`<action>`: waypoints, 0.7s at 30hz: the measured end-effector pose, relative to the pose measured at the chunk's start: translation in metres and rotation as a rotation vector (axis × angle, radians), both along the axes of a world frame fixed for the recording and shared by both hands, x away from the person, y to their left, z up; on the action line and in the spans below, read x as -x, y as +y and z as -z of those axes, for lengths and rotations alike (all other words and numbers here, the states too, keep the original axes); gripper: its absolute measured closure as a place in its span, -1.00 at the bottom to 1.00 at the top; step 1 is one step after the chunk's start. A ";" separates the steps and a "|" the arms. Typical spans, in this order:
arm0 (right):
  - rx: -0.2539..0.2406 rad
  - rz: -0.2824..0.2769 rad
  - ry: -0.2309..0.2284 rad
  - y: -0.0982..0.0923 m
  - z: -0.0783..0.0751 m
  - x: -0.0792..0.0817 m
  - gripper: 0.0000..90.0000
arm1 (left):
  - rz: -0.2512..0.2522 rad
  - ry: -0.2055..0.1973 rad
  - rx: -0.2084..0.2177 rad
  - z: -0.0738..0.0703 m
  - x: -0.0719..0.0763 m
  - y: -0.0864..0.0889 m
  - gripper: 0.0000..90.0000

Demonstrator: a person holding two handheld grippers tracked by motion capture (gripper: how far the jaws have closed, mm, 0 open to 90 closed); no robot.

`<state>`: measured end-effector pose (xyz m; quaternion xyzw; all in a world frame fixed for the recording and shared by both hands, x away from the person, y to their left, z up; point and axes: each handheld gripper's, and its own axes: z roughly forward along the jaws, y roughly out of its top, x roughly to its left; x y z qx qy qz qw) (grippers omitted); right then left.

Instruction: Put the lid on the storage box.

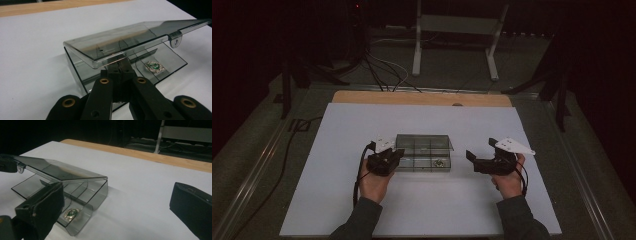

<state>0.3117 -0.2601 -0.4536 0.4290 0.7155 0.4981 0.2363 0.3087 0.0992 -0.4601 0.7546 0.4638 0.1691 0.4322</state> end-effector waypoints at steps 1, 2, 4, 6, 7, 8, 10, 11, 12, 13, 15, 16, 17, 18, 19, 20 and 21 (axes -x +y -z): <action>0.000 -0.002 0.001 0.000 0.000 0.000 -1.00 | -0.001 0.002 0.000 0.001 0.001 0.000 1.00; 0.000 -0.006 0.000 -0.001 0.000 0.001 -1.00 | 0.000 0.003 -0.002 0.002 0.001 0.000 1.00; 0.001 -0.008 -0.004 -0.001 0.000 0.002 -1.00 | 0.000 0.006 -0.003 0.004 0.003 0.000 1.00; 0.001 -0.009 -0.004 -0.001 0.000 0.002 -1.00 | 0.001 0.008 -0.006 0.005 0.003 0.000 1.00; 0.002 -0.008 -0.004 -0.001 0.000 0.002 -1.00 | 0.001 0.011 -0.006 0.006 0.003 0.000 1.00; 0.001 -0.008 -0.004 -0.001 0.000 0.002 -1.00 | 0.002 0.012 -0.008 0.006 0.004 0.000 1.00; -0.001 -0.008 -0.007 -0.002 0.000 0.003 -1.00 | 0.000 0.013 -0.006 0.007 0.004 -0.001 1.00; -0.003 -0.008 -0.008 -0.002 -0.001 0.003 -1.00 | 0.001 0.013 -0.008 0.008 0.004 0.000 1.00; -0.005 -0.009 -0.008 -0.002 -0.001 0.003 -1.00 | 0.000 0.014 -0.008 0.008 0.004 0.000 1.00; -0.006 -0.011 -0.008 -0.002 -0.001 0.004 -1.00 | 0.000 0.015 -0.008 0.008 0.005 0.000 1.00; -0.006 -0.011 -0.007 -0.002 0.000 0.004 -1.00 | -0.002 0.015 -0.008 0.009 0.006 0.000 1.00; -0.005 -0.010 -0.008 -0.002 0.000 0.004 -1.00 | 0.000 0.016 -0.008 0.010 0.007 0.000 1.00; -0.005 -0.011 -0.008 -0.002 0.000 0.004 -1.00 | 0.000 0.018 -0.010 0.010 0.007 0.001 1.00; -0.005 -0.011 -0.008 -0.002 0.000 0.004 -1.00 | 0.000 0.018 -0.011 0.011 0.008 0.001 1.00; -0.005 -0.012 -0.007 -0.002 0.000 0.005 -1.00 | -0.001 0.020 -0.012 0.011 0.008 0.002 1.00; -0.004 -0.014 -0.009 -0.001 0.000 0.005 -1.00 | -0.001 0.021 -0.011 0.012 0.009 0.003 1.00; -0.003 -0.015 -0.013 -0.001 -0.001 0.005 -1.00 | -0.002 0.023 -0.012 0.012 0.009 0.004 1.00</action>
